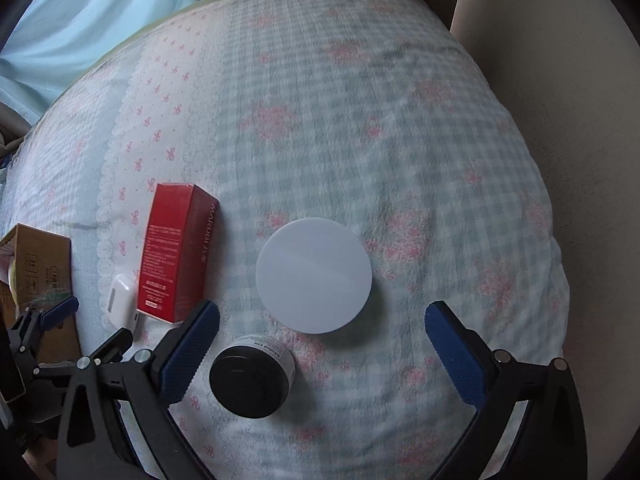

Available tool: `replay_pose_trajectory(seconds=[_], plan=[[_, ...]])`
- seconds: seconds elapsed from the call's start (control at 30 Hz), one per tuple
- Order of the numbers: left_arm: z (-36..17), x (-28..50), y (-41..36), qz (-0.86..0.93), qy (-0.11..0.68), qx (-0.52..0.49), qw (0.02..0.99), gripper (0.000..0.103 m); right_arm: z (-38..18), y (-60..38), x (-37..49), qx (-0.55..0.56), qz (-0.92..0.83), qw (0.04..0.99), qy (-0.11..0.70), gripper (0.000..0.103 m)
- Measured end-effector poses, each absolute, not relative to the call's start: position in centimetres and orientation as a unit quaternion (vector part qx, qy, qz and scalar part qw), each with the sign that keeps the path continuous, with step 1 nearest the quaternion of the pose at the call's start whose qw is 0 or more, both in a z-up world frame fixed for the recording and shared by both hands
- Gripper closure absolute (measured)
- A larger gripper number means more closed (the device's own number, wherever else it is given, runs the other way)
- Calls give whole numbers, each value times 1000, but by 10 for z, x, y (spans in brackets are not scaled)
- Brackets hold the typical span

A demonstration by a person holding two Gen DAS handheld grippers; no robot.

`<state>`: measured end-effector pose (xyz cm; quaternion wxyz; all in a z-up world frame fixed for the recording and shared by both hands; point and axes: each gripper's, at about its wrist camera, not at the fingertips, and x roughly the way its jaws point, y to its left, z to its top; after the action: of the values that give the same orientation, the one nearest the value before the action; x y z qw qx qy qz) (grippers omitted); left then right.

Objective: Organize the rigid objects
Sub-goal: 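Move both tools toward the earbud case and white-lidded jar, then grasp the white earbud case with left tool while right tool grasps the white-lidded jar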

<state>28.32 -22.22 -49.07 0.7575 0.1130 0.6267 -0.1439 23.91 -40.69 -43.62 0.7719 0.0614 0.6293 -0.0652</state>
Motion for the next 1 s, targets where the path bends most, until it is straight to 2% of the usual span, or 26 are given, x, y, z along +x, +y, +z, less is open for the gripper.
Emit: replay_pose_trajectory(seconds=[0.17, 0.27, 0.37, 0.43, 0.53, 1.0], plan=[[-506, 291, -226, -160, 632, 132, 746, 17, -455, -409, 244, 67, -67, 761, 642, 4], [-511, 298, -228, -178, 644, 126, 733, 37, -462, -409, 249, 66, -68, 756, 647, 5], [-515, 303, -230, -185, 657, 132, 718, 37, -471, -406, 257, 60, -65, 748, 658, 19], [-515, 310, -234, -186, 661, 141, 713, 41, -476, -406, 260, 55, -64, 745, 661, 23], [-514, 314, -234, -194, 663, 146, 708, 60, -482, -403, 267, 40, -64, 739, 670, 37], [-503, 319, -211, -194, 665, 98, 714, 61, -482, -395, 272, 23, -58, 743, 667, 37]])
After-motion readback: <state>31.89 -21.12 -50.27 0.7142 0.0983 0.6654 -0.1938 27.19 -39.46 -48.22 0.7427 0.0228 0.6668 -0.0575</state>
